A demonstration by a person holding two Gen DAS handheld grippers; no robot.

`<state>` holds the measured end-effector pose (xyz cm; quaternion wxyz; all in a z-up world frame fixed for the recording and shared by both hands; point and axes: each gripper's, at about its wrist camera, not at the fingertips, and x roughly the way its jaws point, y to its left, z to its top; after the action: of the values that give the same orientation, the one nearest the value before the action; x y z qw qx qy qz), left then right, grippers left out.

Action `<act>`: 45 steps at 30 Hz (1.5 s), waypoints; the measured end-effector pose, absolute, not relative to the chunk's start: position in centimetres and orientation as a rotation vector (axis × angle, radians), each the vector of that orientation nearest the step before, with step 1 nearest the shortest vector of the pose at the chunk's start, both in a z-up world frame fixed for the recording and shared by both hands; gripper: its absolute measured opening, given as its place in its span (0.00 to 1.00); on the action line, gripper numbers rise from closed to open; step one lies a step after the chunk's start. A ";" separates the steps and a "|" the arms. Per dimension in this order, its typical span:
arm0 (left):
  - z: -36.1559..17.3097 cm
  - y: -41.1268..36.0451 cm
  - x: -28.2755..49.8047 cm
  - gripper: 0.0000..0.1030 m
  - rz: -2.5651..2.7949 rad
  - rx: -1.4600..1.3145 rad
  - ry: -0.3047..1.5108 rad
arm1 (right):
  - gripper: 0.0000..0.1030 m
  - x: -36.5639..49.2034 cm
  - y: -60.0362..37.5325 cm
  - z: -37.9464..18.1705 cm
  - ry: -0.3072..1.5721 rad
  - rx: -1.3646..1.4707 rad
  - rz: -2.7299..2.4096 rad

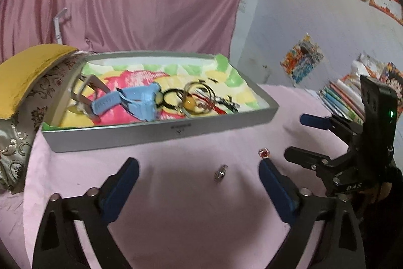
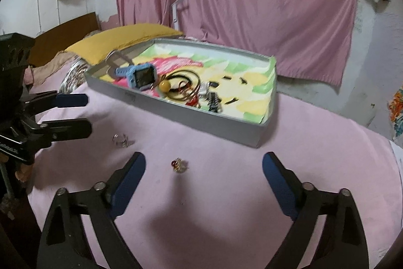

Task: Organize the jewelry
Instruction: 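Withdraw both grippers from the tray toward the two small rings on the sheet, then grasp the small silver ring with the left gripper while the right gripper grasps the red-gem ring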

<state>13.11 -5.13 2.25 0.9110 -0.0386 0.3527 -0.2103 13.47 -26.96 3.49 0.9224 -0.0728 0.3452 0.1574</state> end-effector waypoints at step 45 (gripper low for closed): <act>0.4 -9.4 15.3 0.06 -0.485 0.100 0.894 | 0.11 15.3 -24.5 1.5 0.859 -0.208 0.433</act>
<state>15.25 -9.37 0.36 0.8722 0.0479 0.4277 -0.2323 15.33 -24.52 1.55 0.8814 -0.0999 0.4123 0.2080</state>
